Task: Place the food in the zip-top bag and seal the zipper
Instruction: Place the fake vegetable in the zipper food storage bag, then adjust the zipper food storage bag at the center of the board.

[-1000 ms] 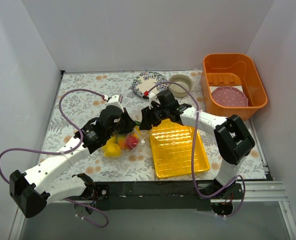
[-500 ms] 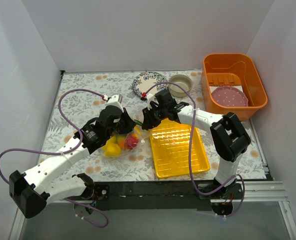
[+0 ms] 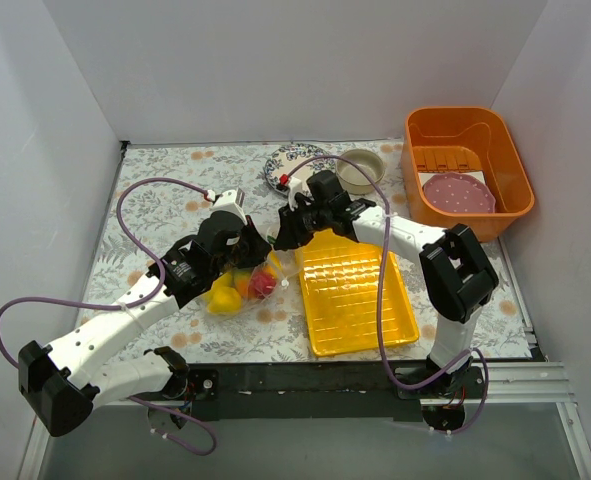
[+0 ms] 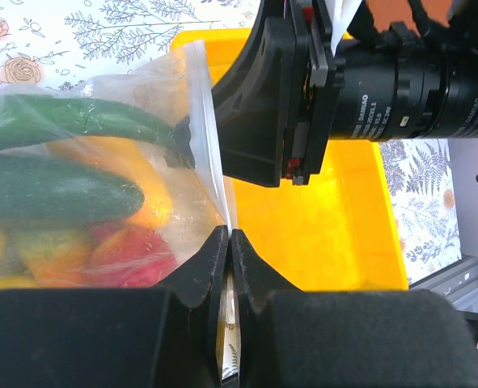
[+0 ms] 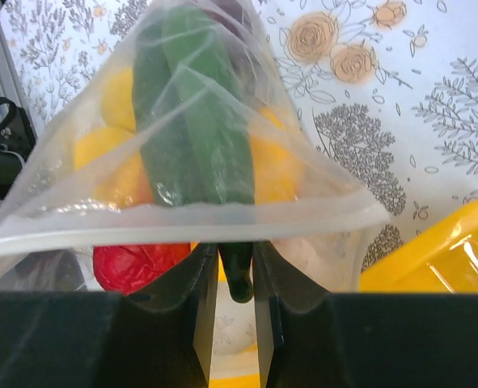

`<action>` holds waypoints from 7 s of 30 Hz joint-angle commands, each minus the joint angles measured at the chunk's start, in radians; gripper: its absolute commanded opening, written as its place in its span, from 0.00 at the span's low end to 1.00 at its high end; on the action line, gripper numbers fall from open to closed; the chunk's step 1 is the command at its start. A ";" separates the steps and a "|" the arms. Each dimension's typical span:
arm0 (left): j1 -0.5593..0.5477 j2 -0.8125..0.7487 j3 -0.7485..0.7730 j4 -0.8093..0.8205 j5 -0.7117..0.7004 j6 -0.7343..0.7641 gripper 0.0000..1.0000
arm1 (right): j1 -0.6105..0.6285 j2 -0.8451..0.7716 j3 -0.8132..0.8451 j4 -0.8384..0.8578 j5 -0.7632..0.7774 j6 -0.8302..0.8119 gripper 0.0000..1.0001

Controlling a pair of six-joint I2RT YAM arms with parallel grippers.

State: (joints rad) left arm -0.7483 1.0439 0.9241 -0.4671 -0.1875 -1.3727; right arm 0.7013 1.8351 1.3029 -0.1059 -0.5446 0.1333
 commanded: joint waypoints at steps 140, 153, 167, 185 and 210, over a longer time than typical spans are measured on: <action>0.000 0.025 -0.056 0.073 0.088 -0.005 0.06 | -0.086 -0.355 -0.568 0.613 0.161 0.574 0.01; 0.001 0.192 -0.022 0.163 0.255 0.031 0.12 | -0.045 -0.387 -0.614 0.661 0.228 0.615 0.01; 0.000 0.139 -0.034 0.150 0.274 0.018 0.58 | -0.046 -0.392 -0.613 0.582 0.273 0.592 0.23; 0.001 -0.027 -0.064 0.022 0.069 -0.009 0.75 | -0.203 -0.399 -0.519 0.643 0.149 0.624 0.84; -0.002 -0.131 -0.310 0.093 0.319 -0.187 0.71 | -0.223 -0.059 -0.254 0.541 -0.087 0.614 0.85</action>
State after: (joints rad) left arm -0.7486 0.9092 0.6281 -0.4305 0.0643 -1.5192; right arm 0.4835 1.7496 1.0069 0.4423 -0.5823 0.7567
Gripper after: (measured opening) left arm 0.719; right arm 0.880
